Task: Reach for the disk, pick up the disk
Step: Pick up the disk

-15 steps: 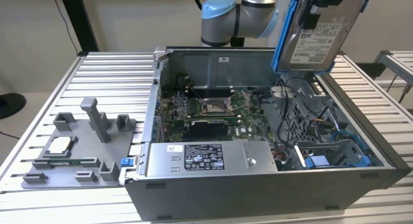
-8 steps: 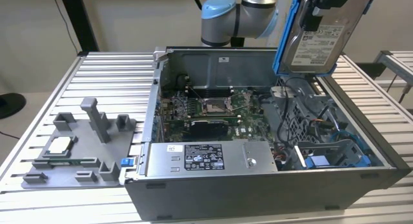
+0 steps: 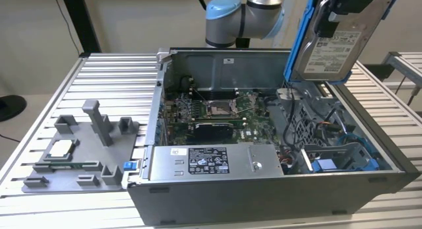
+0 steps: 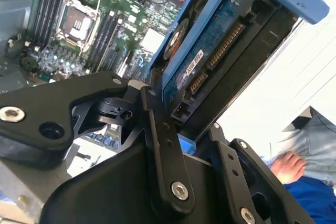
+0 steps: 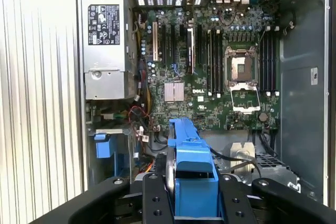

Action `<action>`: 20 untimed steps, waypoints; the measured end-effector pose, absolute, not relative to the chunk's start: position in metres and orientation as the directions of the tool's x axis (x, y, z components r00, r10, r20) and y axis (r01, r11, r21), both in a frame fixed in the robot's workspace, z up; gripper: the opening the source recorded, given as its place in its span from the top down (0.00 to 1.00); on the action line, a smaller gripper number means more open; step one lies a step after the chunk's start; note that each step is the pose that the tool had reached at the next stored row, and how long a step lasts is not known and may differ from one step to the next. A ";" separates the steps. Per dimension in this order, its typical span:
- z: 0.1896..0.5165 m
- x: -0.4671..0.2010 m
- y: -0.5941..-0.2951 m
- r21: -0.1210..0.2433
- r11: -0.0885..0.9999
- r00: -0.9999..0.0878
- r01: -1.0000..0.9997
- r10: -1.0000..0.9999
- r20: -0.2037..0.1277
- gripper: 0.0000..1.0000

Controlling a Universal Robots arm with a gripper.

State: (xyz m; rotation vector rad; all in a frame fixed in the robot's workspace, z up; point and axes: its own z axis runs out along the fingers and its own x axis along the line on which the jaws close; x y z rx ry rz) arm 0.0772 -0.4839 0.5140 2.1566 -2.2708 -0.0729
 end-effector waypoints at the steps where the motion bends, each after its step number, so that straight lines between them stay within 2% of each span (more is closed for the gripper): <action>1: 0.514 0.078 -0.487 0.041 0.051 -0.052 -0.998 -0.998 -0.025 1.00; 20: 0.514 0.092 -0.528 0.055 0.051 -0.052 -0.997 -0.998 -0.025 1.00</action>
